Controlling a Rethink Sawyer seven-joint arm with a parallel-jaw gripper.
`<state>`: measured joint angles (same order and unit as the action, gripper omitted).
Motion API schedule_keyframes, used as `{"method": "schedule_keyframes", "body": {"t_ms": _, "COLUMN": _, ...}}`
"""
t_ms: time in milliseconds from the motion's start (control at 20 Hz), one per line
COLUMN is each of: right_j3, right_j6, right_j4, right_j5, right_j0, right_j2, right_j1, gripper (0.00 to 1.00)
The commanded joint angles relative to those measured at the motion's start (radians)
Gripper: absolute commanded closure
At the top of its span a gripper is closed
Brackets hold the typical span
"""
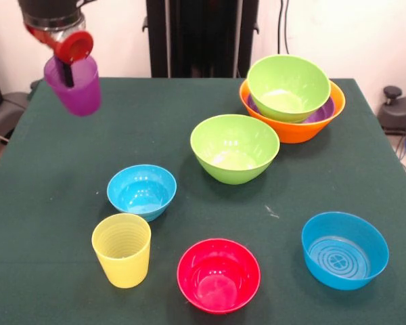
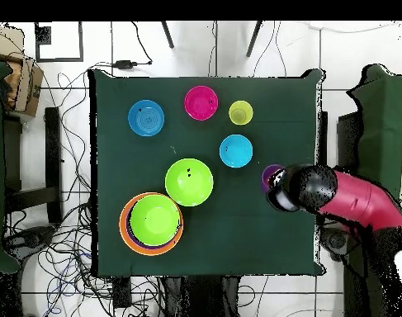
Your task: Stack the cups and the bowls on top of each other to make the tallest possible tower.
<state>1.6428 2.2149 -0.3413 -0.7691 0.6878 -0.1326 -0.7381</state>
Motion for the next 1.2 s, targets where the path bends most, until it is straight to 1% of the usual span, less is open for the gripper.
{"method": "schedule_keyframes", "body": {"t_ms": 50, "right_j3": 0.319, "right_j6": -0.262, "right_j4": -0.124, "right_j5": 0.180, "right_j0": 0.035, "right_j2": -0.118, "right_j1": -0.119, "gripper": 1.00}}
{"method": "schedule_keyframes", "body": {"t_ms": 200, "right_j3": 0.382, "right_j6": -0.264, "right_j4": -0.156, "right_j5": 0.229, "right_j0": 0.064, "right_j2": -0.139, "right_j1": -0.135, "gripper": 1.00}}
{"method": "schedule_keyframes", "body": {"t_ms": 300, "right_j3": 0.396, "right_j6": -0.244, "right_j4": -0.178, "right_j5": 0.233, "right_j0": 0.061, "right_j2": -0.134, "right_j1": -0.141, "gripper": 1.00}}
{"method": "schedule_keyframes", "body": {"t_ms": 400, "right_j3": 0.406, "right_j6": -0.236, "right_j4": -0.194, "right_j5": 0.252, "right_j0": 0.072, "right_j2": -0.148, "right_j1": -0.134, "gripper": 1.00}}
{"method": "schedule_keyframes", "body": {"t_ms": 550, "right_j3": 0.392, "right_j6": -0.205, "right_j4": -0.229, "right_j5": 0.298, "right_j0": 0.083, "right_j2": -0.157, "right_j1": -0.085, "gripper": 1.00}}
{"method": "schedule_keyframes", "body": {"t_ms": 700, "right_j3": 0.362, "right_j6": -0.144, "right_j4": -0.278, "right_j5": 0.371, "right_j0": 0.076, "right_j2": -0.138, "right_j1": -0.008, "gripper": 1.00}}
{"method": "schedule_keyframes", "body": {"t_ms": 850, "right_j3": 0.342, "right_j6": -0.102, "right_j4": -0.326, "right_j5": 0.447, "right_j0": 0.078, "right_j2": -0.120, "right_j1": 0.060, "gripper": 1.00}}
{"method": "schedule_keyframes", "body": {"t_ms": 1050, "right_j3": 0.325, "right_j6": -0.061, "right_j4": -0.365, "right_j5": 0.506, "right_j0": 0.075, "right_j2": -0.097, "right_j1": 0.112, "gripper": 1.00}}
{"method": "schedule_keyframes", "body": {"t_ms": 1200, "right_j3": 0.303, "right_j6": -0.053, "right_j4": -0.379, "right_j5": 0.527, "right_j0": 0.084, "right_j2": -0.094, "right_j1": 0.154, "gripper": 1.00}}
